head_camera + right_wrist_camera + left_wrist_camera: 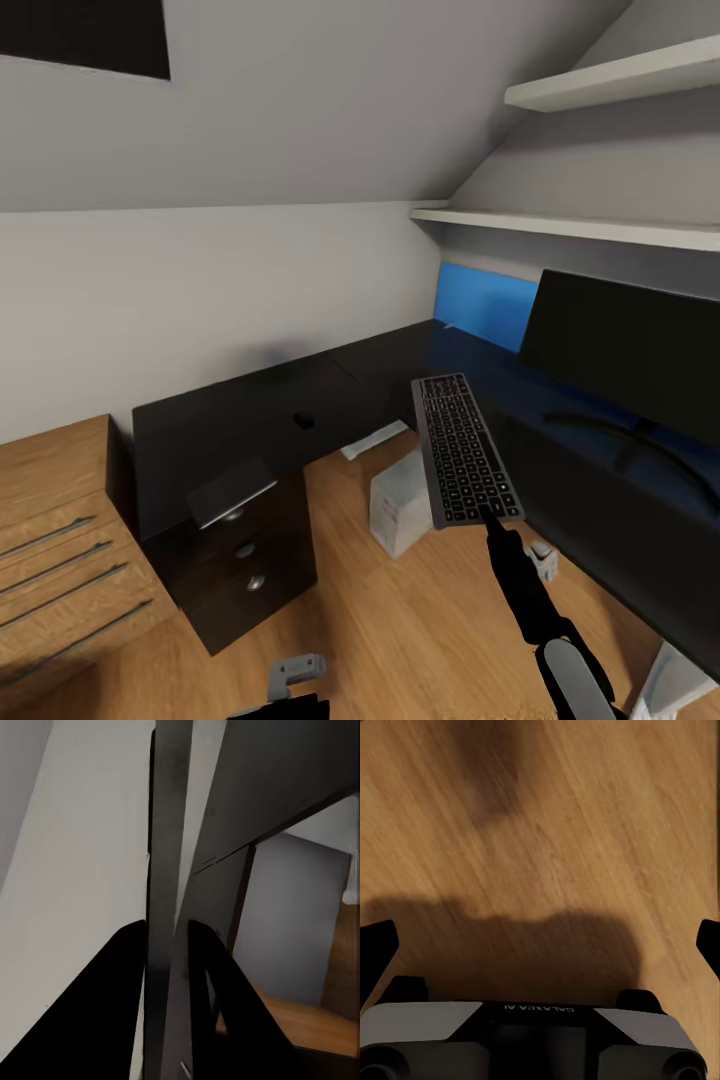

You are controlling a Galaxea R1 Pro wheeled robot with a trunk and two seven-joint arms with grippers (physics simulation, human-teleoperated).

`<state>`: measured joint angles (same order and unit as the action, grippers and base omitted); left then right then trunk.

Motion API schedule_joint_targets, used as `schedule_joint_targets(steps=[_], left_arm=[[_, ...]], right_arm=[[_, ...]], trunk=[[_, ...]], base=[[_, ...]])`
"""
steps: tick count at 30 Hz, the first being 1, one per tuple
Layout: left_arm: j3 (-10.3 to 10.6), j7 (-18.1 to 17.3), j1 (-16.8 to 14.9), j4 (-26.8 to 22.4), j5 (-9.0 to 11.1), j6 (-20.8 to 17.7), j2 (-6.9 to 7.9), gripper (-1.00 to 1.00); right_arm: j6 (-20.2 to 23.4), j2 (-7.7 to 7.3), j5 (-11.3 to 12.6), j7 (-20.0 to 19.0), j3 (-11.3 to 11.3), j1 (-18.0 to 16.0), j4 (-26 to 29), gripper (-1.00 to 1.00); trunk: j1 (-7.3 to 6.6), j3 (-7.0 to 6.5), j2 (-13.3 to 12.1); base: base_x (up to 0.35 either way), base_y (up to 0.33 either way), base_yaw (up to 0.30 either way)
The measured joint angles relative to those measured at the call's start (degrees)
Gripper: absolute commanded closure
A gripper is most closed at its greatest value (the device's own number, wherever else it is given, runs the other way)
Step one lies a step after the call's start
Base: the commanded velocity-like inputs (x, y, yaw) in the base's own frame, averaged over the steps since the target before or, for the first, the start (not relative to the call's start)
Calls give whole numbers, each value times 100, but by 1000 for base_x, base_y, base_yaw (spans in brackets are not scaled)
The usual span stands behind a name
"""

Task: In the bedroom, organize the workspace by keeping the computer under the desk, ensuring the monitor is on the desk, placing the keyboard on the desk next to the monitor, placing the mouse on the desk next to the keyboard, moving the folder from the swivel chair onto the desk next to the mouse, stacking the notebook on top of the folder with the pen on top of the notebook, and positioning the swivel chair next to the desk.

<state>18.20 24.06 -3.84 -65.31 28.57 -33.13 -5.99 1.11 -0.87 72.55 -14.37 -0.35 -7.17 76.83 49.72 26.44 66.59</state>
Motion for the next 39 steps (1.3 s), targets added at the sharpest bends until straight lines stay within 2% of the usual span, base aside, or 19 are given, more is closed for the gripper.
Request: schedule_joint_targets(steps=[16,39], left_arm=[[0,-1,0,0,3,0,0,-100],[9,-10,0,5,9,0,0,-100]], right_arm=[[11,-8,5,9,-19,0,24,100],[17,1,-10,-2,67,1,-1,100]], trunk=[[0,0,0],[0,0,0]], base=[[0,0,-268],[0,0,-268]])
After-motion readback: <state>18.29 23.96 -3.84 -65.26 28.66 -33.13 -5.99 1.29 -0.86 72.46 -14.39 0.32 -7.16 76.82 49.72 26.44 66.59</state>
